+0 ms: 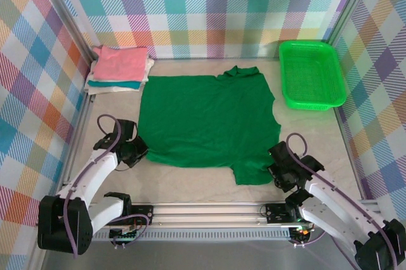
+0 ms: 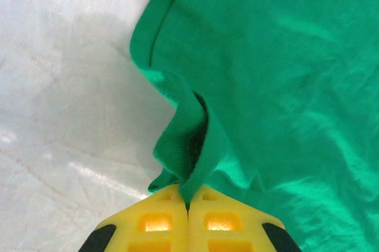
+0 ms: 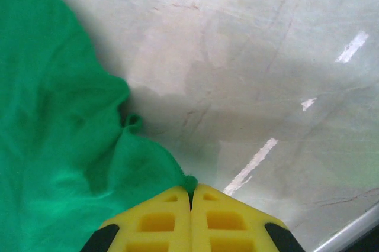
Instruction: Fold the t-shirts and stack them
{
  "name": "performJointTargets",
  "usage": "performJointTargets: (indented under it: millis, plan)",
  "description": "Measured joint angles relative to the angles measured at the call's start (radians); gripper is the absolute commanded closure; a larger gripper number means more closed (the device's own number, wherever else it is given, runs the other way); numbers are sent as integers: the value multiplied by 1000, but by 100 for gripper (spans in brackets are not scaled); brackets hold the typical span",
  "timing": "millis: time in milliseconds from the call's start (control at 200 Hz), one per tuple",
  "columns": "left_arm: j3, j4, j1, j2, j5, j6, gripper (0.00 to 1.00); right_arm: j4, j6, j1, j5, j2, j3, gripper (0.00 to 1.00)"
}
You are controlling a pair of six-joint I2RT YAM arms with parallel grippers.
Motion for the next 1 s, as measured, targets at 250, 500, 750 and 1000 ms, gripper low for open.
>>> performJointTargets:
  millis: [250,500,750,1000]
  plan:
    - [-42,-97,0,-101,14,-40,100,-49,-97,0,38,-33,90,100]
    - [-41,-152,0,-171,27,-47,100,-79,-199,0,83,-80,166,100]
    - [14,-169,7,-151,37,-30,100,-64,-319,-2,127,-56,243,100]
    - [88,-94,49,9,66,20,100,61,-463,-79,116,80,303,100]
